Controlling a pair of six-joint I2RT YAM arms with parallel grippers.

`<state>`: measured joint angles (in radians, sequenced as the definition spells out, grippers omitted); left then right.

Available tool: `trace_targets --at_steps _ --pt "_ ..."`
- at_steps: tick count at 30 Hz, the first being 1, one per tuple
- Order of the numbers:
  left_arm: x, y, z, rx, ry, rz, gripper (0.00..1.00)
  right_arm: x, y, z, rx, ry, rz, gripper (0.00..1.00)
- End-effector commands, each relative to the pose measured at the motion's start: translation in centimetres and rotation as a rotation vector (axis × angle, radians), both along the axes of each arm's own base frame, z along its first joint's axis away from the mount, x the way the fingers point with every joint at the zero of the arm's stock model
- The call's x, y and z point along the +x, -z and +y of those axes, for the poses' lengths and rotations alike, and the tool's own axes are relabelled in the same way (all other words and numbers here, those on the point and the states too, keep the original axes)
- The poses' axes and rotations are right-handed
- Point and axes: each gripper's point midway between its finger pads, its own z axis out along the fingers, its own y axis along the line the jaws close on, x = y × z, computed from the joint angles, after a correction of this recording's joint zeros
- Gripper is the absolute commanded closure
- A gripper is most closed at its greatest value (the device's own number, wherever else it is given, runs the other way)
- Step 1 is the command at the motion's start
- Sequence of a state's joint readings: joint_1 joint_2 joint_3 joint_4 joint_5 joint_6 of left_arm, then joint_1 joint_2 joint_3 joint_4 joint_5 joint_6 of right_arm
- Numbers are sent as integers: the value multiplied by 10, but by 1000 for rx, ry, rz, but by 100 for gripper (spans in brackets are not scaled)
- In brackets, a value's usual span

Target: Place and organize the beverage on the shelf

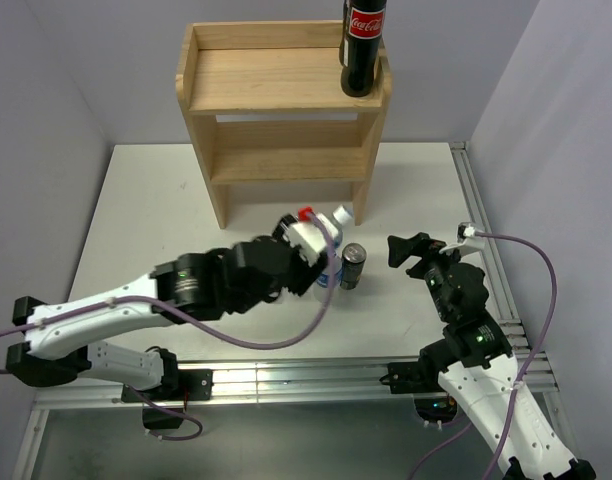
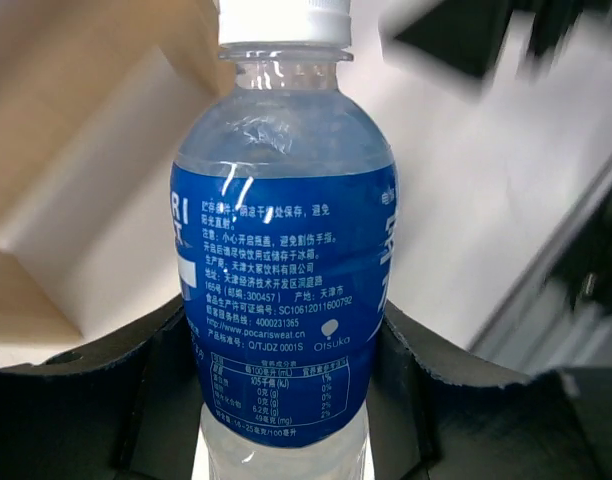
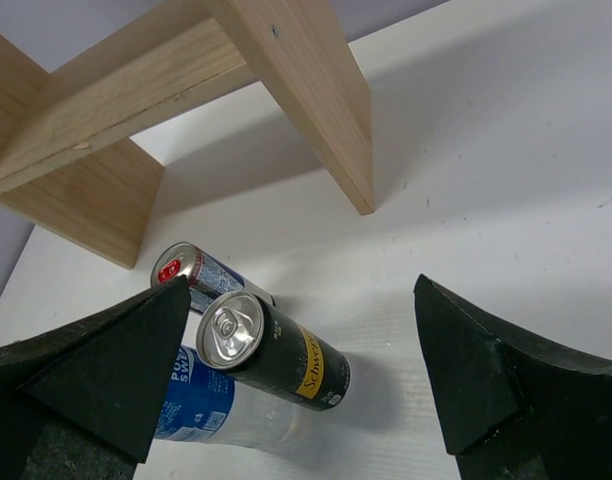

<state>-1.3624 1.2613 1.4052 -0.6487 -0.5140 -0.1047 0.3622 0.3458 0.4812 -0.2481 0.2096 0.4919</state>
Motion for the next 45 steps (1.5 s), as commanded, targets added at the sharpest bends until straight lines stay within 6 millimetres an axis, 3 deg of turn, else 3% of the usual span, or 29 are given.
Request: trace_targets --at_steps 1,2,3,4,5,7,9,10,11,20,28,34,45 --pt "27 -152 41 -340 -150 -265 100 2 -1 0 -16 3 -8 0" --pt "32 -170 57 -384 -198 -314 100 2 -1 0 -16 3 -8 0" --pt "37 -205 68 -529 -268 -371 100 3 -1 0 -15 0 -9 0" --pt "39 -221 80 -584 -304 -417 100 3 -1 1 -15 -2 -10 0" --pt "47 -227 101 -560 -371 -503 100 3 -2 1 -15 -3 -12 0" --pt "48 -265 126 -717 -421 -605 100 4 0 1 -18 -3 -3 0" --pt "60 -290 146 -785 -448 -694 100 3 0 0 -20 1 0 0" --pt "69 -295 147 -785 -454 -691 100 3 0 1 -19 0 -3 0" --pt "88 -314 160 -787 -513 -743 100 3 0 0 -20 3 -5 0" --pt "171 -379 171 -740 -640 -888 100 1 -3 -4 -17 18 -18 0" --pt "247 -378 178 -727 -672 -901 100 -2 -4 -6 -14 23 -23 0" --pt "306 -349 198 -750 -681 -869 100 -5 -6 -9 -10 34 -36 0" --pt "359 -321 212 -782 -695 -815 100 -3 -6 -11 -13 49 -34 0"
